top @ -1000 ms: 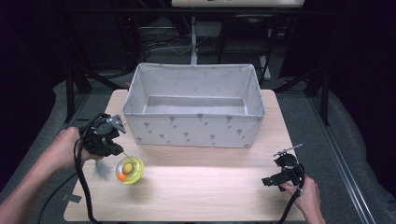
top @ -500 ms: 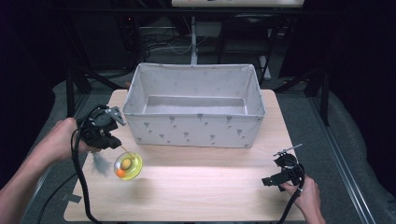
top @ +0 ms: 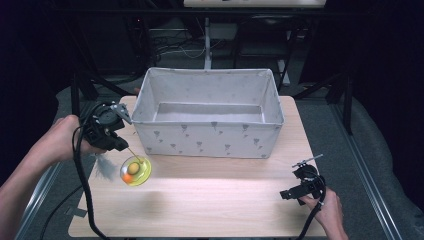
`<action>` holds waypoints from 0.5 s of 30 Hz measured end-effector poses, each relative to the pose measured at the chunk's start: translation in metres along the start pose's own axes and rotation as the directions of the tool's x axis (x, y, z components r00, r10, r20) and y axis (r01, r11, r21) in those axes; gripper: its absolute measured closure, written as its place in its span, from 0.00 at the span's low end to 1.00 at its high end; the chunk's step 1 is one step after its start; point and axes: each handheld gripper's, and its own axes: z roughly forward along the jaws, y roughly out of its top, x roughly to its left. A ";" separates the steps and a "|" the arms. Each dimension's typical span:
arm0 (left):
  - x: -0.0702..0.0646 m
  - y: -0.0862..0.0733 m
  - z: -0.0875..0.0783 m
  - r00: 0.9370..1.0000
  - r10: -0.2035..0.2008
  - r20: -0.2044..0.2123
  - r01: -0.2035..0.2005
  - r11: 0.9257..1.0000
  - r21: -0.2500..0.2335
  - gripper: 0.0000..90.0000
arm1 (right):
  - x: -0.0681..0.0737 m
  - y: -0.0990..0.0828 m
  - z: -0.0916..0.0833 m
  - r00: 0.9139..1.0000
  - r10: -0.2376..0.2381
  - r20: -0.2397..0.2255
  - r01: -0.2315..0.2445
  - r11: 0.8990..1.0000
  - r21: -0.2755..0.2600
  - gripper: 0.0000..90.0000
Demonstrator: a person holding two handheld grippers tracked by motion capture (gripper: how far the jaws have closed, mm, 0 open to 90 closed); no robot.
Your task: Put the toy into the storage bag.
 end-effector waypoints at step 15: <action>0.008 0.013 -0.014 1.000 0.011 -0.003 -0.011 1.000 -0.009 0.98 | 0.002 0.001 0.000 1.000 -0.010 0.010 0.010 1.000 0.007 0.02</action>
